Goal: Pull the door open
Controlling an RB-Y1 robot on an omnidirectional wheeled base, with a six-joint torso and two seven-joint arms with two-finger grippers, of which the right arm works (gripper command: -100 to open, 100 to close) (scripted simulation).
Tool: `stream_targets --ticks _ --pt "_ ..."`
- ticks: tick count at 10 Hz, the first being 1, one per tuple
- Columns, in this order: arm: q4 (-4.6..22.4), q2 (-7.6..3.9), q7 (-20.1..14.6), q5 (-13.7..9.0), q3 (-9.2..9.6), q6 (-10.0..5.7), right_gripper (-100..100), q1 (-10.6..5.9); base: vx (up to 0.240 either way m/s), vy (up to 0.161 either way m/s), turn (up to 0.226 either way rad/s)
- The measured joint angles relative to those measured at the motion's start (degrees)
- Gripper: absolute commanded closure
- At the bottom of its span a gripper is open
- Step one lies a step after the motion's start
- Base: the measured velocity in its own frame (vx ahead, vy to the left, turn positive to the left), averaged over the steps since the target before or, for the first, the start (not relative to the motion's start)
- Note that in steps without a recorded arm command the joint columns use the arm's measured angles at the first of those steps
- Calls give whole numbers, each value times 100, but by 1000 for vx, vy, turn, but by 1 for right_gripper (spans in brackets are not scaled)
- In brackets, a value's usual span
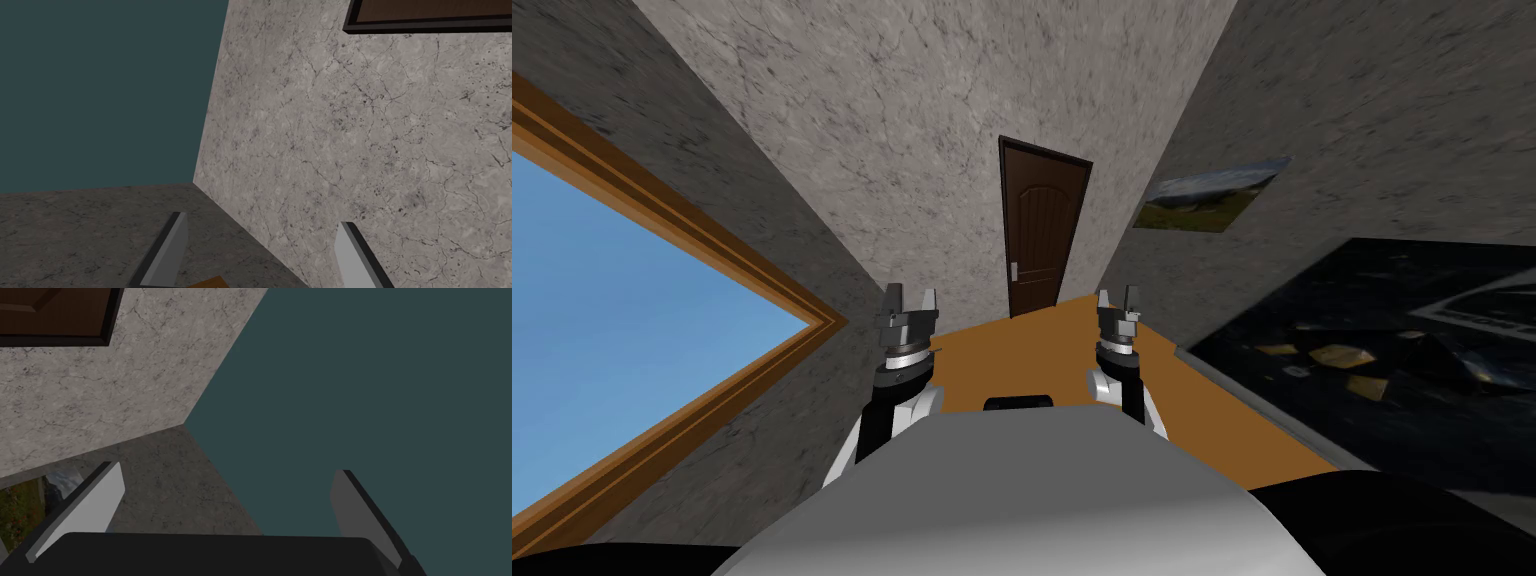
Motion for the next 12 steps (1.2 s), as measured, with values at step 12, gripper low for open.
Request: stream_targets --ticks 12 --pt "1099 -540 -867 -1337 346 140 -100 -535 112 -3 85"
